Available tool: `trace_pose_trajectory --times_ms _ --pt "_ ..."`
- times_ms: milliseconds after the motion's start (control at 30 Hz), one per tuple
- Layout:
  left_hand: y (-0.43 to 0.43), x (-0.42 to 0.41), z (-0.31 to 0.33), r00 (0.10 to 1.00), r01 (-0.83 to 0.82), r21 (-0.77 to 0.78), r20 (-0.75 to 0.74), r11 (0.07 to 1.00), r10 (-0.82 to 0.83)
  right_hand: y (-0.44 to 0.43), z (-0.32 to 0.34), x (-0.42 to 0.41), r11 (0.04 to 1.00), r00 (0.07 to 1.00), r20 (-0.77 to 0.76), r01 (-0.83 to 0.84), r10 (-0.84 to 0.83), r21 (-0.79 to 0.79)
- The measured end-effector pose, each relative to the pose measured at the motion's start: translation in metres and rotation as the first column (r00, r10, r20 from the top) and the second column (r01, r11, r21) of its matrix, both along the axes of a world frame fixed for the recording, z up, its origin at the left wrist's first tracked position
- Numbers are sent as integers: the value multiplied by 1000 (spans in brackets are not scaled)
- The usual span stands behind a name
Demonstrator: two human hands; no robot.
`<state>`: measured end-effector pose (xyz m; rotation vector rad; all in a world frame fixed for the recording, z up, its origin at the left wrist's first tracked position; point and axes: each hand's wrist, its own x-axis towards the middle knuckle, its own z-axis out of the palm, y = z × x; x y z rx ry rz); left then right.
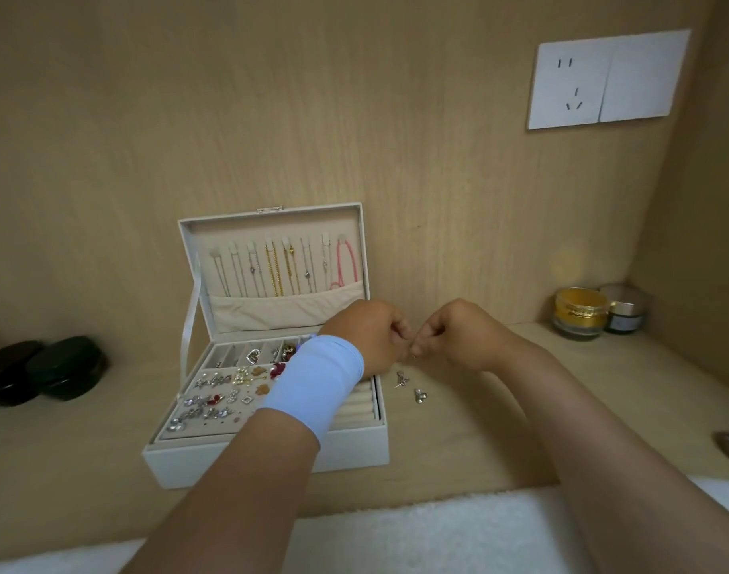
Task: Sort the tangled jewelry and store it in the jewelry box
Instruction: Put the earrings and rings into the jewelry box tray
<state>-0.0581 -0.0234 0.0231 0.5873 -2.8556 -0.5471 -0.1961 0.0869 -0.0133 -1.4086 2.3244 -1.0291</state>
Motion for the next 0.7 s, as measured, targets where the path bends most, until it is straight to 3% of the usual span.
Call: trace_pose_trajectory --times_ms 100,200,367,433,533,600,700 --pt "-1 0 0 993 -18 100 -112 995 29 4 8 3 982 966 257 39 10 -185" --pt "-2 1 3 970 -26 197 -233 980 73 5 12 11 975 894 446 73 28 -208" --pt "-9 8 2 929 -81 270 -327 959 171 1 13 16 973 815 575 67 75 -222" --pt "-15 10 1 917 -114 262 -344 958 203 -2 9 18 978 862 507 90 20 -191" --pt "-19 13 2 898 -131 303 -368 944 242 -8 0 22 996 988 125 92 -93 14" --pt "-18 16 3 892 -112 322 -385 940 238 -10 -2 26 981 996 -38 85 -79 173" --pt "-15 20 4 900 -85 311 -385 947 207 -13 -2 31 956 984 -171 104 -58 274"
